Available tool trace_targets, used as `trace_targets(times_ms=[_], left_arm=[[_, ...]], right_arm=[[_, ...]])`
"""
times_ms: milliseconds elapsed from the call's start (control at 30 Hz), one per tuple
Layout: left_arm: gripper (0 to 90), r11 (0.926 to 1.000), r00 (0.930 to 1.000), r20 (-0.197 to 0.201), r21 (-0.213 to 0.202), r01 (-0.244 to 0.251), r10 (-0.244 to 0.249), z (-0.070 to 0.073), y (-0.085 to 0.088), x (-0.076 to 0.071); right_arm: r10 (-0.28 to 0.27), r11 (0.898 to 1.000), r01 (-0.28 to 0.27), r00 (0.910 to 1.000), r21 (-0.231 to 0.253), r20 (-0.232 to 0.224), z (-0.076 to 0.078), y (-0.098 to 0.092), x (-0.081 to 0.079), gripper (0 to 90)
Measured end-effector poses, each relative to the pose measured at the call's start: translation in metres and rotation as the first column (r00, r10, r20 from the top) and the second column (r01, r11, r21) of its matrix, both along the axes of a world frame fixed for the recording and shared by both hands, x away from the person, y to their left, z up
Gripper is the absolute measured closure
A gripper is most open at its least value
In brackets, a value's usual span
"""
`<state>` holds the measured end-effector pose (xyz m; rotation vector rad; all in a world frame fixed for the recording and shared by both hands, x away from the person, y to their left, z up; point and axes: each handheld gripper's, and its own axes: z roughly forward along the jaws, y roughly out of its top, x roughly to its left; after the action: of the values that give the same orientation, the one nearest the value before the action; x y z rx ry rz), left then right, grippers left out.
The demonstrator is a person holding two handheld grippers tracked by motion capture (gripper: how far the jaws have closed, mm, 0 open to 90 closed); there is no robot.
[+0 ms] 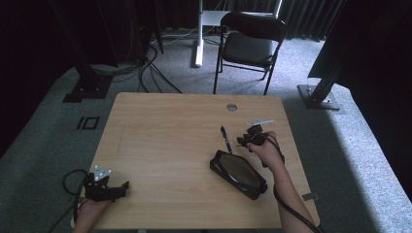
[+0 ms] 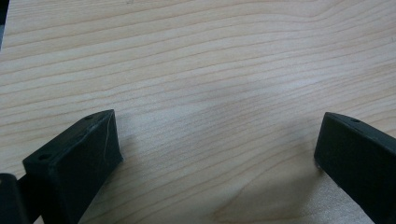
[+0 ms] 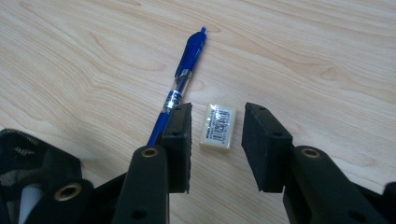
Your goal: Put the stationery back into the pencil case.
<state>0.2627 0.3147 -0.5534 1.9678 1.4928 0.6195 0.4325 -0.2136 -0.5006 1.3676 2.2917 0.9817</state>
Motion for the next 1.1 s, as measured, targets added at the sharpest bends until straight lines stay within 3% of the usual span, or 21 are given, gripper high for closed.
trace_targets(times_ms=[267,633,1100], left_arm=[[0.5,1.0000,1.0000,0.000,0.000,0.000,0.000,0.000,0.000,0.000],[0.5,1.0000,1.0000,0.000,0.001,0.000,0.000,0.000,0.000,0.000],[0.5,1.0000,1.0000,0.000,0.000,0.000,0.000,0.000,0.000,0.000]], right_arm=[[-0.005,1.000,0.005,0.9998,0.001,-0.019,-0.008,0.005,0.005,61.4],[-0.010,0.999,0.008,0.9987,-0.049,-0.051,-0.020,0.013,0.013,60.0],[-0.019,0.997,0.014,0.9974,-0.070,-0.069,-0.030,0.014,0.018,62.4]])
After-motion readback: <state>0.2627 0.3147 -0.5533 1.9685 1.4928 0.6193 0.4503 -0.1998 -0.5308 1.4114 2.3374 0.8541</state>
